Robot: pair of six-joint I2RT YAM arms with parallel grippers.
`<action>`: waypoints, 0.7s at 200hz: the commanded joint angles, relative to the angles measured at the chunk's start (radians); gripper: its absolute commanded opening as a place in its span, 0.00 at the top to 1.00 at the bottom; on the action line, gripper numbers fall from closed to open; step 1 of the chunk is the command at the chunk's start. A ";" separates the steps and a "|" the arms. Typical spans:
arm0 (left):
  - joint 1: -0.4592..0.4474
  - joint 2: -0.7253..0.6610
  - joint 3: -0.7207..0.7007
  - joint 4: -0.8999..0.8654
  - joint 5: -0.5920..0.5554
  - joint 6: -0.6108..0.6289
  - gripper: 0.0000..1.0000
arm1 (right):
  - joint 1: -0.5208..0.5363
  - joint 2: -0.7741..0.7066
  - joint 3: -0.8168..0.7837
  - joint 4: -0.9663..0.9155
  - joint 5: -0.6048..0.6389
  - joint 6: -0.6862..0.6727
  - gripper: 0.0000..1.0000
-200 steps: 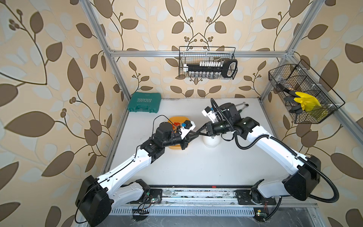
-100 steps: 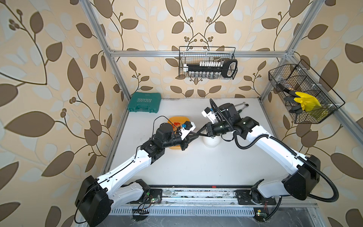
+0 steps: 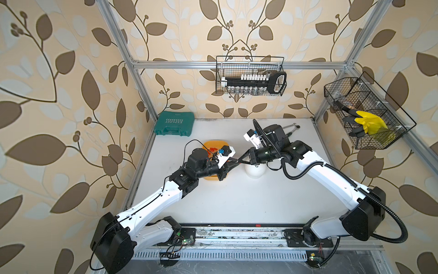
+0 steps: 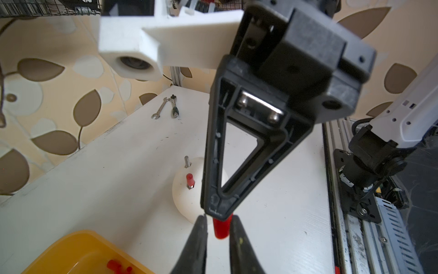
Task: Cover the protruding screws with screw protection sleeves
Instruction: Pick up the screw protection sleeve from the storage box.
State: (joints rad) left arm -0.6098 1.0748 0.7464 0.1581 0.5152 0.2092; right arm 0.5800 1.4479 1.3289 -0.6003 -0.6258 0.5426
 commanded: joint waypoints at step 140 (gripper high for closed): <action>-0.009 -0.066 -0.214 0.174 -0.442 -0.110 0.41 | -0.129 0.101 0.125 -0.323 0.314 -0.106 0.93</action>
State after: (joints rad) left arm -0.6102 1.0100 0.5522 0.2966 0.1097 0.1257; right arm 0.4770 1.5143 1.4105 -0.8307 -0.3767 0.4770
